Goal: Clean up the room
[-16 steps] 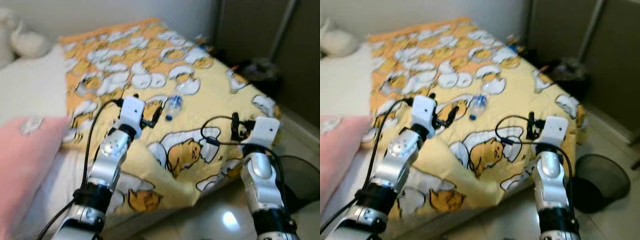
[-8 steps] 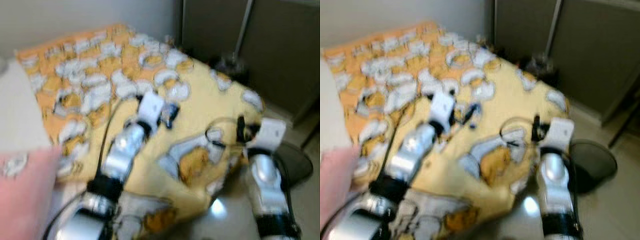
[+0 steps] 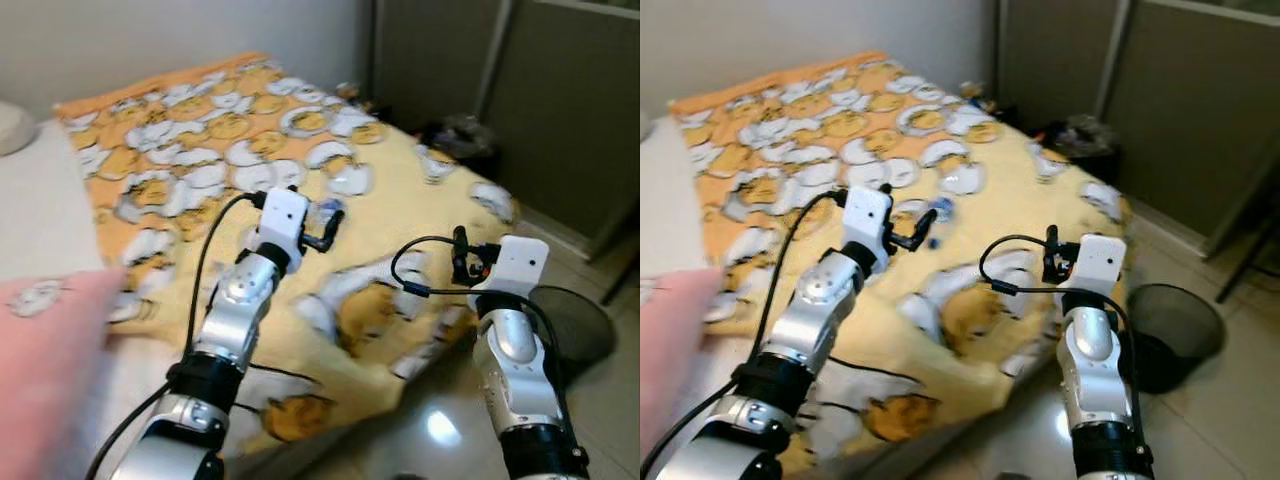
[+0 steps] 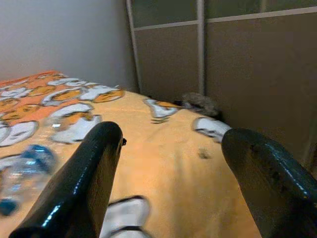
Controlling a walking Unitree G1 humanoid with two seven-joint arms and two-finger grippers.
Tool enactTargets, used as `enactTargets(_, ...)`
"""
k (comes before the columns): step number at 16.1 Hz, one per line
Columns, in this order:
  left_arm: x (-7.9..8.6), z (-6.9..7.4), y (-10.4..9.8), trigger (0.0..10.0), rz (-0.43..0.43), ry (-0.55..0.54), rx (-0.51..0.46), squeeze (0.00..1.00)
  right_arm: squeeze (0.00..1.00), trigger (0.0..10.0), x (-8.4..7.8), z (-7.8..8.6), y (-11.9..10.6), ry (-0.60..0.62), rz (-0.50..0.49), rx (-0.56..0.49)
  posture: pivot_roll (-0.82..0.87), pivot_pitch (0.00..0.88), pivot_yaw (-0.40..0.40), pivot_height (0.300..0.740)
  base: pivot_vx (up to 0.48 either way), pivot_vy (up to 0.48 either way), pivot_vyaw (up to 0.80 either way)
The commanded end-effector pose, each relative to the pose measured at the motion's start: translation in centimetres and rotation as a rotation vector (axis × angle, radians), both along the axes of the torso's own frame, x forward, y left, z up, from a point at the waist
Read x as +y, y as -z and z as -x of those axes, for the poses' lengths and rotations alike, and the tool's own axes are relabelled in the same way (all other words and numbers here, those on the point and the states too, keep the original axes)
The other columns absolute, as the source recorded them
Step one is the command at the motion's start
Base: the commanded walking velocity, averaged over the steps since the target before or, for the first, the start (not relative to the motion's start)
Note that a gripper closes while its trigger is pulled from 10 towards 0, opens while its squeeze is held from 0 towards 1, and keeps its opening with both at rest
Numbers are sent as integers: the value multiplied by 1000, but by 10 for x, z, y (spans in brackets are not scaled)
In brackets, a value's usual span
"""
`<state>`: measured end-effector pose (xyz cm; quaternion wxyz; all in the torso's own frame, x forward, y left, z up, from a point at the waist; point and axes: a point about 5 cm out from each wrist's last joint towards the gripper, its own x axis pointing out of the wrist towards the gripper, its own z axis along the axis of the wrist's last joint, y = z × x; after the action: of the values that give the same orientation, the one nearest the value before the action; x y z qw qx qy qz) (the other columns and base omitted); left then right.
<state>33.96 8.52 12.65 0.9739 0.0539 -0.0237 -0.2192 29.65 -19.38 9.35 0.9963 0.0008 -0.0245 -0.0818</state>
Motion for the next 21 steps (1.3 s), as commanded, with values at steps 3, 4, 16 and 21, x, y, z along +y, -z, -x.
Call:
enactTargets(3, 7, -3, 2, 10000, -41, -48, 13, 0, 0, 10000, 6, -3, -3, -23, 0, -5, -105, 0, 87, 723, 0, -282, 0)
enactTargets(4, 9, -5, 4, 10000, -63, -70, 30, 0, 0, 10000, 7, -3, -3, -27, 1, -7, -104, 0, 86, 723, 0, 0, 0)
enactTargets(16, 70, 51, 30, 10000, -27, -242, 62, 0, 0, 10000, -35, 76, 22, 78, 117, 76, -59, 0, -81, 723, 0, 0, 0)
enactTargets(21, 52, 46, 13, 10000, 2, -240, 4, 0, 0, 10000, -26, 73, 19, 30, 116, 66, -59, 0, -77, 723, 351, 0, 0)
